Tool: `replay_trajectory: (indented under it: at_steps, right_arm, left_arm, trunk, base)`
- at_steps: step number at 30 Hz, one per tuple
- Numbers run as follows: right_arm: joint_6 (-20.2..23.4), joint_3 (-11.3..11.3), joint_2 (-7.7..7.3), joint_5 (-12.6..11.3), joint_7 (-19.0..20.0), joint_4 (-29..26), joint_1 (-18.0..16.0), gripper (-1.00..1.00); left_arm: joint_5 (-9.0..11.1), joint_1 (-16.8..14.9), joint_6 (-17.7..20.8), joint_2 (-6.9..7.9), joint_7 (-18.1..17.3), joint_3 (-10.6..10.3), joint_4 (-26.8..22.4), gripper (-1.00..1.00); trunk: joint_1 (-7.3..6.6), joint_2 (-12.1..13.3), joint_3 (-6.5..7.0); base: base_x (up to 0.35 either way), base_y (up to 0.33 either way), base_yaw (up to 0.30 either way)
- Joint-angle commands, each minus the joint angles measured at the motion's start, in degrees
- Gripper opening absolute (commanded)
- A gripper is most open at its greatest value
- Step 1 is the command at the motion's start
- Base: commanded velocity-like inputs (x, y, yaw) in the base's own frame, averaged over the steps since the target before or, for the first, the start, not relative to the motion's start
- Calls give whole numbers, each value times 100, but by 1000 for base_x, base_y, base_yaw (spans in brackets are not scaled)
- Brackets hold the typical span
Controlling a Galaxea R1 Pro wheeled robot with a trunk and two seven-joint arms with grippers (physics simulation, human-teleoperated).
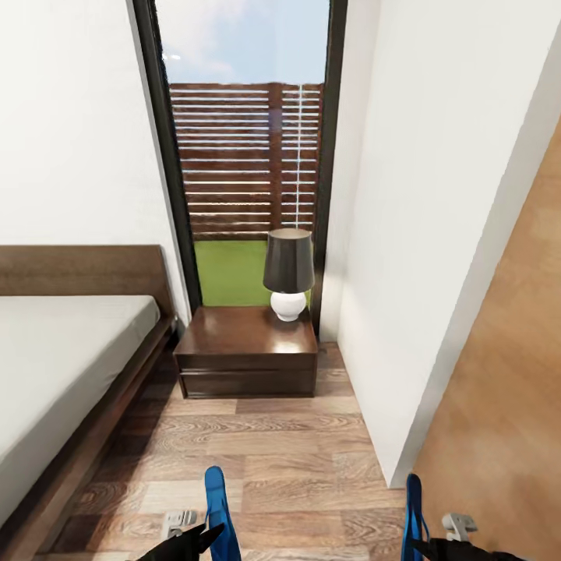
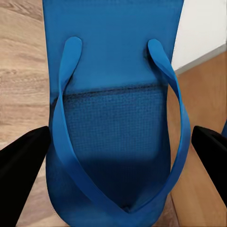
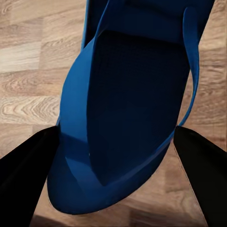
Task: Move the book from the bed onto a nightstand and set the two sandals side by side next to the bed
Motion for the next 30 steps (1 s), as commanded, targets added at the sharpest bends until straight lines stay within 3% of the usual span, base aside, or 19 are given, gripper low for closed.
replay_trajectory:
  at_steps: [1,30]
  right_arm:
    - [28,-29,-1,-27,25,1,-3,-100]
    - [28,-32,-1,-26,27,1,-3,-100]
  left_arm:
    - [29,-4,-23,2,-17,-8,6,-100]
    - [29,-4,-23,2,-17,-9,6,-100]
  trunk:
    - [3,-2,-6]
    - [3,-2,-6]
  base:
    - [331,0,0]
    - [331,0,13]
